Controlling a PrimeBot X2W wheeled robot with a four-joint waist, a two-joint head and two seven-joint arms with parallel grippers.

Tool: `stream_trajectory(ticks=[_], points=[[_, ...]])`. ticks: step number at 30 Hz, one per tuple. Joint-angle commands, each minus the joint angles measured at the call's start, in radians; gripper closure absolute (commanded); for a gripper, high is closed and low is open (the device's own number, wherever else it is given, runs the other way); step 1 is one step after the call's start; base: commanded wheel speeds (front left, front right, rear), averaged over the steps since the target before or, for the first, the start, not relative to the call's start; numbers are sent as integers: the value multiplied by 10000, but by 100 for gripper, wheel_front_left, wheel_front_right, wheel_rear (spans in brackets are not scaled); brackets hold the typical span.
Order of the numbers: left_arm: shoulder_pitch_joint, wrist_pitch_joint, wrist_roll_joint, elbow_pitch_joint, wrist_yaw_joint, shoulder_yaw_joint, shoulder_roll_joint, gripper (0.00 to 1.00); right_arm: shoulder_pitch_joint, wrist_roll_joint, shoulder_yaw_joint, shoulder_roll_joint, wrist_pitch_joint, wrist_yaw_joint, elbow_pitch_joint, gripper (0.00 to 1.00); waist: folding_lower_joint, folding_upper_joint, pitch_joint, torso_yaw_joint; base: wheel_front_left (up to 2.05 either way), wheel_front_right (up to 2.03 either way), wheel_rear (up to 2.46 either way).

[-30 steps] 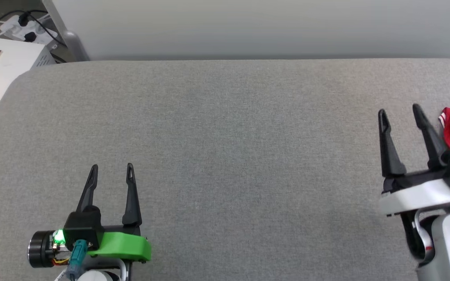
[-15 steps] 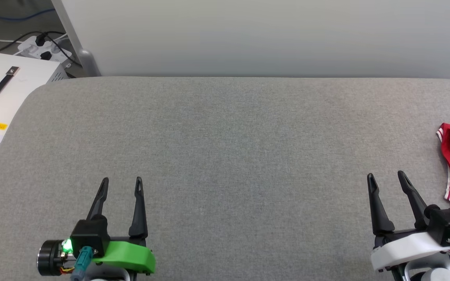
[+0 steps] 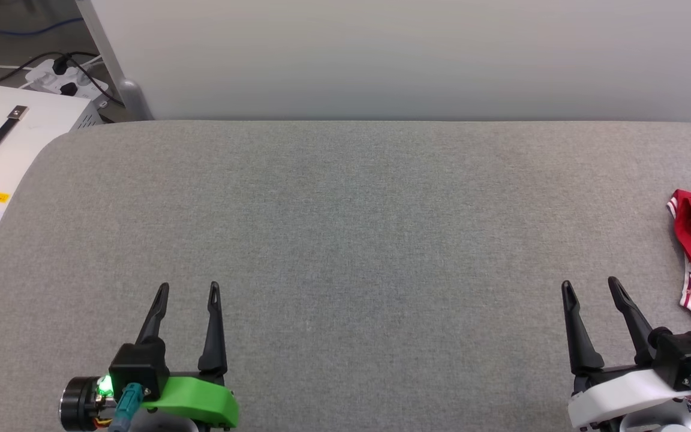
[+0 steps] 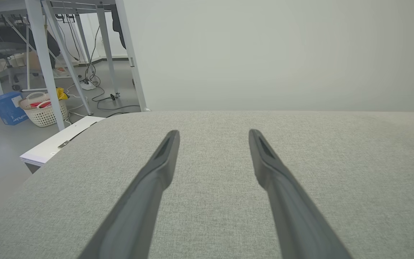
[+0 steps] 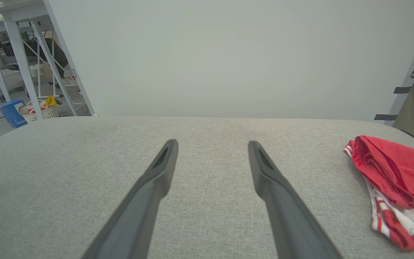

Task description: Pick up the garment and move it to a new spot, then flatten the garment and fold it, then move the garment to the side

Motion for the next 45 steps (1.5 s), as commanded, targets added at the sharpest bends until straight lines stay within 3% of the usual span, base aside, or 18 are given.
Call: stream_trajectory(ticks=[1,45], points=[[0,-2,0,11,-6,6,0,100,0,-8,2,0,0,0,2,100,1,0,1,-3,0,0,0],[-116,804,246,-198,72,103,-65,100,-157,-526,-10,137,801,-2,-211,100,1,0,-122,-60,0,0,0]])
